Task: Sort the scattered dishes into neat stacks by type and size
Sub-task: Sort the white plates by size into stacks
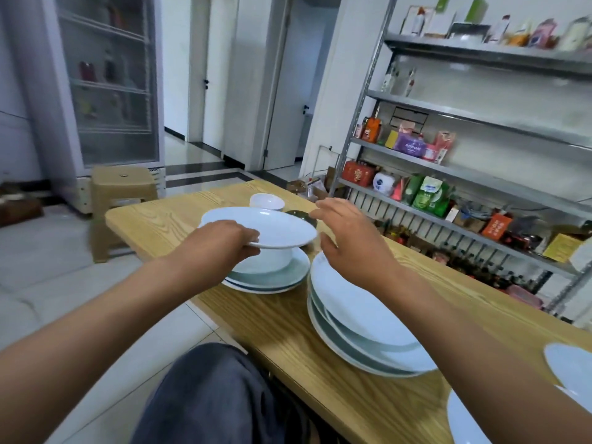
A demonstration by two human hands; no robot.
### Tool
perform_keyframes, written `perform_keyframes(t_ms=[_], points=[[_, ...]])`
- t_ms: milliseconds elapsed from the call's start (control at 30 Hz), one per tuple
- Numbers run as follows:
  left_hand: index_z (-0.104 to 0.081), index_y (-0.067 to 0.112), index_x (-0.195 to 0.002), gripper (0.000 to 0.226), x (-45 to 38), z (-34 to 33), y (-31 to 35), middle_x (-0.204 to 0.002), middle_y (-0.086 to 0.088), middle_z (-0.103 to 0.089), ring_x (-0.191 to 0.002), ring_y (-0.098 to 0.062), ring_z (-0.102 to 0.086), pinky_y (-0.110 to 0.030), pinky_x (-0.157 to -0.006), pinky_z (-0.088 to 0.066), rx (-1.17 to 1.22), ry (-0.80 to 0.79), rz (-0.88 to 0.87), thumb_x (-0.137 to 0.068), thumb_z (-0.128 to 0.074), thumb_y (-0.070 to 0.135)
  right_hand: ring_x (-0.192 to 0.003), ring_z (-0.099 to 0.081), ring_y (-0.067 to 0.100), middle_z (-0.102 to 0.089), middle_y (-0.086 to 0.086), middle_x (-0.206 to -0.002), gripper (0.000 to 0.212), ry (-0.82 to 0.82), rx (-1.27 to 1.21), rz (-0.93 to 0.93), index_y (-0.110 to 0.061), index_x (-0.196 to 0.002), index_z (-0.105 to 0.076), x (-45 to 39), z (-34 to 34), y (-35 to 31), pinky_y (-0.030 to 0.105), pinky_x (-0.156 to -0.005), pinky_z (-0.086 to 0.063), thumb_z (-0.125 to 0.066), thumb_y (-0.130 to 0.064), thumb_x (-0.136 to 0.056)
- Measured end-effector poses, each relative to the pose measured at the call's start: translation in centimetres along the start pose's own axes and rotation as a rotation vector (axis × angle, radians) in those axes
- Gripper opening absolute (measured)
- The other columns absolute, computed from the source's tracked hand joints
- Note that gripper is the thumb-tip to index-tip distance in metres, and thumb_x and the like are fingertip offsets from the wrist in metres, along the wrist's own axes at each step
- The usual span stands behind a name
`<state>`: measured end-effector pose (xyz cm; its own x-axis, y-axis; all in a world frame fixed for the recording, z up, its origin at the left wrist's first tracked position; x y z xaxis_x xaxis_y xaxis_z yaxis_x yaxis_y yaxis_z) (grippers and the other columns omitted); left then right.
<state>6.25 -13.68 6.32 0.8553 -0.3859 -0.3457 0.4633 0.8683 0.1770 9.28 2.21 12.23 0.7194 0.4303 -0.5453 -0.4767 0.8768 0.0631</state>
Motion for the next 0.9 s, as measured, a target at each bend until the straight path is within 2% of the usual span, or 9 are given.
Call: perform_keyframes(t_ms=[133,300,400,467,533,600,667,767,900], points=[[-0.065,0.024,-0.106,0.027,0.4,-3.3,-0.7,-0.109,-0.001,-0.065,-0.113,-0.025,-0.054,-0.041,-0.087,-0.047,0.025,-0.116,0.031,-0.092,-0.051,0.043,-0.125,-0.046,0.016,-0.059,-0.001,-0.127,0.027,0.016,0.002,-0.091,-0.015,-0.115,-0.064,1.8,0.6,3.4,0.028,-0.104,-0.035,-0.058,-0.01,-0.089],[-0.063,0.016,-0.112,0.037,0.6,-6.0,-0.4,-0.117,-0.003,-0.061,-0.12,-0.025,-0.048,-0.037,-0.097,-0.04,0.028,-0.314,0.041,-0.092,-0.052,0.046,-0.123,-0.047,0.014,-0.059,-0.002,-0.126,0.021,0.006,-0.001,-0.159,-0.016,-0.11,-0.066,3.7,1.1,6.1,0.028,-0.102,-0.037,-0.058,-0.013,-0.091],[-0.059,0.027,-0.111,0.043,0.8,-6.6,-0.5,-0.113,0.005,-0.059,-0.115,-0.019,-0.047,-0.043,-0.098,-0.037,-0.028,-0.41,0.079,-0.087,-0.048,0.061,-0.122,-0.046,0.013,-0.059,-0.005,-0.124,0.018,0.001,-0.024,-0.195,-0.018,-0.106,-0.065,4.7,0.9,7.5,0.026,-0.098,-0.035,-0.057,-0.014,-0.091],[-0.056,0.027,-0.105,0.045,0.9,-6.7,-0.2,-0.107,0.009,-0.057,-0.11,-0.016,-0.047,-0.049,-0.097,-0.033,-0.097,-0.445,0.078,-0.085,-0.045,0.066,-0.121,-0.045,0.012,-0.06,-0.005,-0.123,0.017,-0.014,-0.03,-0.224,-0.019,-0.106,-0.065,5.2,0.6,8.4,0.023,-0.096,-0.032,-0.057,-0.014,-0.092],[-0.054,0.03,-0.106,0.048,1.1,-6.5,0.3,-0.109,0.011,-0.055,-0.113,-0.015,-0.044,-0.057,-0.1,-0.027,-0.153,-0.453,0.066,-0.084,-0.041,0.07,-0.121,-0.045,0.011,-0.06,-0.006,-0.122,0.017,-0.025,-0.028,-0.253,-0.019,-0.106,-0.066,5.8,0.4,9.1,0.022,-0.094,-0.032,-0.057,-0.015,-0.092],[-0.048,0.031,-0.124,0.062,1.3,-6.4,0.9,-0.127,0.011,-0.05,-0.126,-0.016,-0.037,-0.065,-0.104,-0.018,-0.201,-0.466,0.062,-0.081,-0.035,0.074,-0.119,-0.045,0.01,-0.06,-0.007,-0.121,0.018,-0.027,-0.028,-0.278,-0.018,-0.106,-0.066,6.4,0.3,9.7,0.021,-0.093,-0.031,-0.057,-0.015,-0.092],[-0.035,0.029,-0.14,0.077,1.4,-6.1,1.4,-0.147,0.008,-0.035,-0.139,-0.017,-0.024,-0.068,-0.105,-0.01,-0.252,-0.463,0.06,-0.079,-0.03,0.076,-0.117,-0.045,0.01,-0.061,-0.006,-0.119,0.018,-0.03,-0.034,-0.281,-0.017,-0.106,-0.066,6.7,0.2,9.8,0.02,-0.091,-0.03,-0.057,-0.014,-0.091],[-0.024,0.027,-0.147,0.081,1.2,-5.5,3.6,-0.157,0.005,-0.017,-0.145,-0.019,-0.008,-0.067,-0.109,-0.006,-0.317,-0.448,0.009,-0.081,-0.027,0.074,-0.115,-0.045,0.01,-0.062,-0.005,-0.117,0.019,-0.044,-0.034,-0.289,-0.016,-0.106,-0.067,7.5,0.3,10.3,0.019,-0.089,-0.029,-0.057,-0.012,-0.091],[-0.017,0.029,-0.148,0.075,0.3,-4.3,8.0,-0.159,0.008,-0.01,-0.146,-0.014,-0.001,-0.059,-0.114,-0.004,-0.289,-0.346,-0.123,-0.085,-0.019,0.07,-0.118,-0.046,0.014,-0.061,-0.003,-0.119,0.02,-0.095,0.007,-0.32,-0.015,-0.108,-0.066,9.1,1.0,12.3,0.023,-0.091,-0.034,-0.057,-0.013,-0.091]])
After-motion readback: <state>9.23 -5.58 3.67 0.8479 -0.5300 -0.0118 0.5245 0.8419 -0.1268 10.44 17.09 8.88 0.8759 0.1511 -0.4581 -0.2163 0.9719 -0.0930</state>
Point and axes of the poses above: each hand's wrist, its own x-axis away from the middle knuckle, its own z-axis out of the back of the hand, y = z × x, the point moved 10 cm from there along -x, towards the middle knuckle
